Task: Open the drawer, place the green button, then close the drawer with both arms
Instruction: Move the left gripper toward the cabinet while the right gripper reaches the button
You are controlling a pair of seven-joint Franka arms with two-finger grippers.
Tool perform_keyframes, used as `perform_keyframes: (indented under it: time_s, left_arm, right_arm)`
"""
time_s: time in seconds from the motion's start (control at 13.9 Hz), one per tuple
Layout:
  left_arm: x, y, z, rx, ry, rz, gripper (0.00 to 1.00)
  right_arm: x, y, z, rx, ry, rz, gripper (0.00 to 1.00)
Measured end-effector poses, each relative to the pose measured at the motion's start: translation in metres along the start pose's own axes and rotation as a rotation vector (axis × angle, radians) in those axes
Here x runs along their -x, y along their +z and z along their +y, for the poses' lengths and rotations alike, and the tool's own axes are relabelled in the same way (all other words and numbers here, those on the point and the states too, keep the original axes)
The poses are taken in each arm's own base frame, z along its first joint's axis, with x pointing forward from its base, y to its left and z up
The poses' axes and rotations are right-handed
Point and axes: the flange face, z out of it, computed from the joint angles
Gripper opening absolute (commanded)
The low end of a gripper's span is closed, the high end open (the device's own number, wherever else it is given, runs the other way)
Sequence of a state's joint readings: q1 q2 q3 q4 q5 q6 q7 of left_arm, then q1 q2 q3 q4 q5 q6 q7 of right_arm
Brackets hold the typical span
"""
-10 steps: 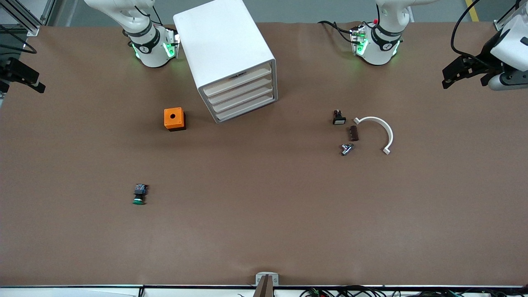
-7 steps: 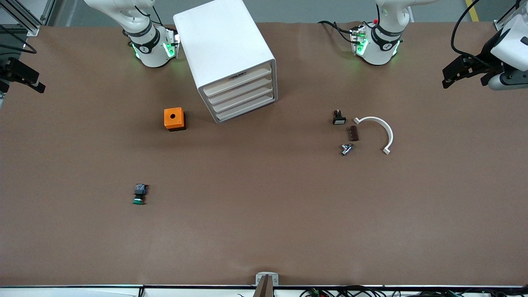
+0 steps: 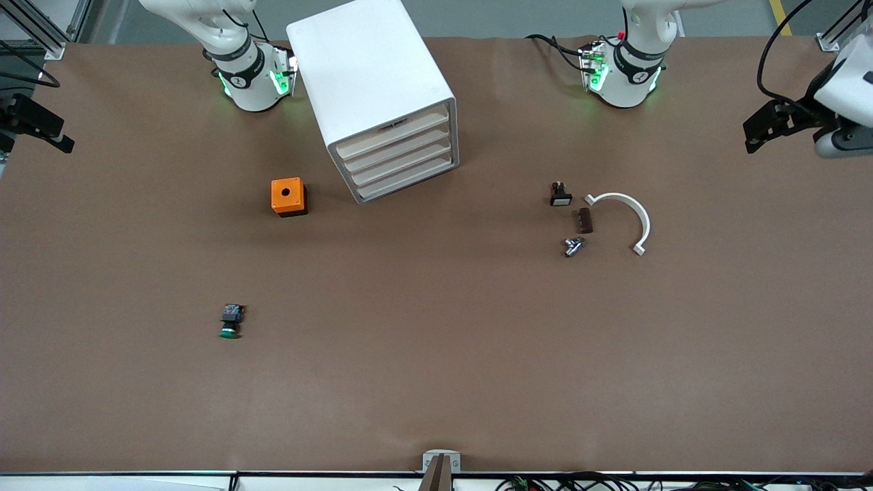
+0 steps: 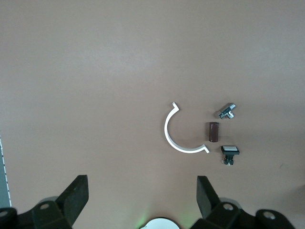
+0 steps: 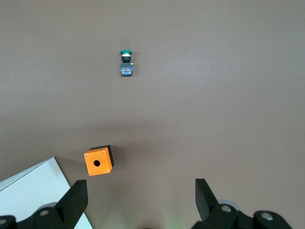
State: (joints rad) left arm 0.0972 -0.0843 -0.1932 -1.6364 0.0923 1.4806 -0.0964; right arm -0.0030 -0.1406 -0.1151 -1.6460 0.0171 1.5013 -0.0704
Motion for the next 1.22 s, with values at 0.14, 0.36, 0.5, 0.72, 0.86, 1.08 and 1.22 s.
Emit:
perform_keyframes:
  time_s: [0.14, 0.36, 0.5, 0.72, 0.86, 1.08, 1.22]
  left_arm:
    - [-0.016, 0.022, 0.011, 0.004, 0.023, -0.036, 1.0]
    - [-0.046, 0.062, 0.029, 0.016, 0.045, -0.072, 1.0]
    - [-0.065, 0.091, 0.044, 0.026, 0.034, -0.085, 1.0]
    - [-0.078, 0.123, 0.075, 0.055, -0.028, -0.128, 1.0]
    - [-0.082, 0.142, 0.094, 0.087, -0.113, -0.17, 1.0]
    - [-0.086, 0.166, 0.136, 0.097, -0.257, -0.23, 1.0]
    - [-0.088, 0.184, 0.171, 0.095, -0.331, -0.272, 1.0]
  right_arm:
    - [0.0, 0.0, 0.0, 0.0, 0.0, 0.001, 1.0]
    - [0.0, -0.004, 0.0, 0.001, 0.0, 0.011, 1.0]
    - [-0.002, -0.002, 0.0, 0.001, 0.0, 0.008, 1.0]
    - [-0.012, 0.012, 0.0, 0.004, 0.0, -0.013, 1.0]
    - [-0.025, 0.03, 0.0, 0.007, 0.001, -0.043, 1.0]
    - [-0.051, 0.067, 0.0, 0.013, 0.002, -0.095, 1.0]
    - [-0.065, 0.092, 0.002, 0.018, 0.006, -0.135, 1.0]
